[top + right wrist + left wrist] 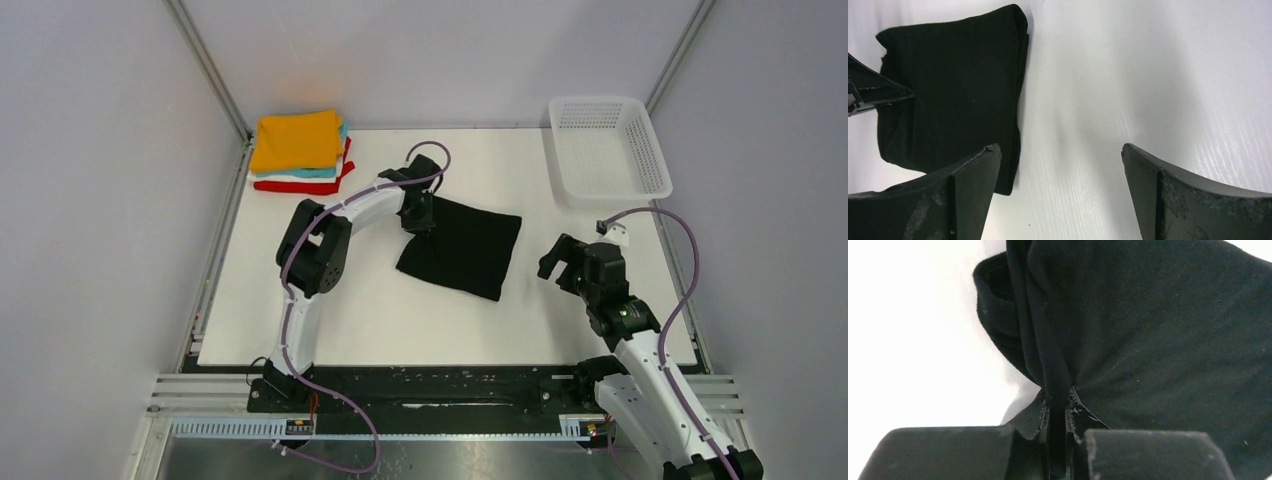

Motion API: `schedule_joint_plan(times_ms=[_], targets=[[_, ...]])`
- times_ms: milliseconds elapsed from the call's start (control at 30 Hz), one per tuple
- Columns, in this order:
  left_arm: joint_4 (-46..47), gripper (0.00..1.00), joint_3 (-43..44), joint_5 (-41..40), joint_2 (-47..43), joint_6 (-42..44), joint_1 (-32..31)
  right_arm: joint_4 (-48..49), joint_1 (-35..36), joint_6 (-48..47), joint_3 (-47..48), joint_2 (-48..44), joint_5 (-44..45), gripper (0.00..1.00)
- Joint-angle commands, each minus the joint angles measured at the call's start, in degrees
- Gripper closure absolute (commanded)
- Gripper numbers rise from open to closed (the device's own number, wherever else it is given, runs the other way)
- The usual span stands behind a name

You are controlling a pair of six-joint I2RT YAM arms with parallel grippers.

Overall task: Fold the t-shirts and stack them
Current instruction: Put the neatly folded tshirt into the corner of the board with the left arm

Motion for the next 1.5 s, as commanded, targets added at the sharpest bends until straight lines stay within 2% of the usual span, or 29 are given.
schedule_joint_plan(times_ms=[0,100,300,567,800,1033,1200,1467], targets=[[-9.02,1.0,7.72,-15.46,3.75,2.9,-1.49,-0.6,-0.16,-1.37,2.77,-2.1,4.01,0.01],[-12.23,1.0,15.06,-23.86,3.94,5.29,-1.45,-0.66,-0.2,-1.59,3.08,-2.87,4.64,0.0],[-11.8,1.0,25.43,-35.67,5.76,12.78,-0.11,-1.08,-0.21,-1.73,2.73,-3.58,7.43,0.0],[-7.46,1.0,39.24,-40.62,8.98,24.05,6.19,-0.2,-0.21,-1.38,2.97,-3.24,9.14,0.01],[-0.56,1.0,42.66,-42.62,8.17,35.27,10.59,-0.1,-0.21,-0.42,2.69,-2.72,10.51,0.01],[8.38,1.0,44.31,-48.87,7.96,48.6,13.53,0.11,-0.2,0.16,2.96,-0.8,10.61,0.0],[8.91,1.0,45.84,-48.98,7.01,50.88,14.19,0.46,-0.21,0.55,3.09,0.37,10.4,0.01],[7.45,1.0,47.67,-44.83,1.61,47.93,14.4,0.55,-0.15,0.69,3.27,1.17,10.14,0.02]])
